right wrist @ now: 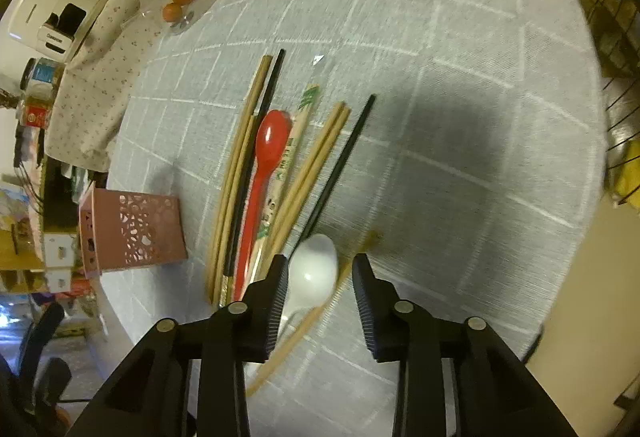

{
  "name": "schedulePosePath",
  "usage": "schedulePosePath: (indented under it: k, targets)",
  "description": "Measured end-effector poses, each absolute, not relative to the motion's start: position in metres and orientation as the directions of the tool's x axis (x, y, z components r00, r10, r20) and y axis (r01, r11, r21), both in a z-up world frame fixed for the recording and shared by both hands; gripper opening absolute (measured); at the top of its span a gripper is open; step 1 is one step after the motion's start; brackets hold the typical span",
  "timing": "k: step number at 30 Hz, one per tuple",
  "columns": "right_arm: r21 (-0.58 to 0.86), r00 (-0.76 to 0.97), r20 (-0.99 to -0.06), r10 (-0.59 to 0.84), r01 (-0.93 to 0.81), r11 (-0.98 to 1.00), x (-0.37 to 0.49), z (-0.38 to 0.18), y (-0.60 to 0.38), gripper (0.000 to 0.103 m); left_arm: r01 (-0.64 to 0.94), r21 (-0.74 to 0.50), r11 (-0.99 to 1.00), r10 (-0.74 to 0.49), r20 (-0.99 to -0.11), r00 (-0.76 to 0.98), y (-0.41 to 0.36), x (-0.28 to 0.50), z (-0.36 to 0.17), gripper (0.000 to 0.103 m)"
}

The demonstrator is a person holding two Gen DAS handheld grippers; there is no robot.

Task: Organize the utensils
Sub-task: 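Move the right gripper down to the white plastic spoon among the utensils, then grasp the red plastic spoon with the left gripper while the right gripper hovers at the white spoon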

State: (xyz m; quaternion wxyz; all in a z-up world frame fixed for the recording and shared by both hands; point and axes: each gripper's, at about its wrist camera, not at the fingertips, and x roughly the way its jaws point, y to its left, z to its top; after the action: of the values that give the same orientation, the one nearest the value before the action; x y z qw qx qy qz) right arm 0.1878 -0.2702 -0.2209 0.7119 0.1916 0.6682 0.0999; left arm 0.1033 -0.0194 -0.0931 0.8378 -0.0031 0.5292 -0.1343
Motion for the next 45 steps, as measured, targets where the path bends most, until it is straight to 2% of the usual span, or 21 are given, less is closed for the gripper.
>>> schedulePosePath:
  k: [3, 6, 7, 8, 9, 12, 18, 21, 22, 23, 25, 32, 35, 37, 39, 44, 45]
  targets:
    - [0.392, 0.065, -0.92, 0.387, 0.12, 0.912, 0.189, -0.23, -0.267, 0.025, 0.227, -0.131, 0.965, -0.217, -0.885, 0.412, -0.02, 0.105, -0.093, 0.08]
    - [0.386, 0.05, -0.923, 0.382, 0.117, 0.915, 0.189, -0.235, -0.266, 0.012, 0.233, -0.134, 0.963, -0.223, -0.883, 0.414, -0.021, 0.106, -0.094, 0.078]
    - [0.397, 0.048, -0.918, 0.394, 0.118, 0.91, 0.187, -0.236, -0.265, 0.01, 0.239, -0.136, 0.961, -0.228, -0.882, 0.413, -0.022, 0.106, -0.094, 0.075]
    - [0.418, 0.045, -0.909, 0.415, 0.123, 0.9, 0.187, -0.237, -0.266, 0.008, 0.247, -0.139, 0.959, -0.234, -0.881, 0.411, -0.023, 0.106, -0.094, 0.067]
    - [0.439, 0.045, -0.898, 0.437, 0.125, 0.89, 0.186, -0.237, -0.267, 0.007, 0.256, -0.14, 0.956, -0.239, -0.882, 0.407, -0.026, 0.107, -0.095, 0.061]
    - [0.461, 0.076, -0.887, 0.455, 0.101, 0.882, 0.184, -0.226, -0.274, 0.004, 0.294, -0.141, 0.945, -0.256, -0.879, 0.401, -0.037, 0.108, -0.094, 0.052]
    - [0.468, 0.139, -0.878, 0.458, 0.053, 0.882, 0.171, -0.194, -0.294, 0.003, 0.333, -0.095, 0.938, -0.235, -0.882, 0.409, -0.065, 0.121, -0.093, 0.05]
    - [0.443, 0.153, -0.892, 0.426, 0.103, 0.891, 0.167, -0.196, -0.309, 0.006, 0.324, -0.076, 0.943, -0.211, -0.889, 0.405, -0.08, 0.133, -0.098, 0.05]
    - [0.441, 0.145, -0.894, 0.423, 0.125, 0.889, 0.167, -0.198, -0.313, 0.012, 0.316, -0.087, 0.945, -0.209, -0.903, 0.376, -0.086, 0.143, -0.104, 0.05]
    - [0.44, 0.133, -0.896, 0.423, 0.151, 0.885, 0.166, -0.202, -0.319, 0.027, 0.306, -0.1, 0.947, -0.209, -0.914, 0.349, -0.092, 0.151, -0.109, 0.05]
    - [0.428, 0.12, -0.904, 0.411, 0.191, 0.883, 0.166, -0.205, -0.323, 0.048, 0.283, -0.114, 0.952, -0.202, -0.93, 0.306, -0.103, 0.167, -0.12, 0.05]
    - [0.407, 0.071, -0.913, 0.401, 0.191, 0.893, 0.164, -0.209, -0.326, 0.053, 0.222, -0.07, 0.972, -0.117, -0.972, 0.204, -0.134, 0.221, -0.173, 0.05]
    - [0.414, 0.059, -0.91, 0.411, 0.188, 0.891, 0.166, -0.21, -0.325, 0.055, 0.195, -0.104, 0.975, -0.137, -0.977, 0.163, -0.134, 0.232, -0.196, 0.039]
    - [0.41, 0.053, -0.911, 0.408, 0.182, 0.893, 0.165, -0.21, -0.327, 0.056, 0.203, -0.091, 0.975, -0.121, -0.983, 0.139, -0.138, 0.234, -0.208, 0.037]
    - [0.409, 0.05, -0.912, 0.406, 0.179, 0.895, 0.166, -0.21, -0.327, 0.056, 0.216, -0.084, 0.973, -0.112, -0.986, 0.123, -0.142, 0.233, -0.215, 0.03]
    - [0.404, 0.046, -0.914, 0.403, 0.187, 0.895, 0.164, -0.212, -0.331, 0.057, 0.24, -0.044, 0.97, -0.076, -0.989, 0.126, -0.15, 0.234, -0.22, 0.026]
    - [0.402, 0.046, -0.915, 0.401, 0.191, 0.896, 0.165, -0.213, -0.332, 0.057, 0.248, -0.032, 0.968, -0.064, -0.99, 0.125, -0.152, 0.234, -0.221, 0.022]
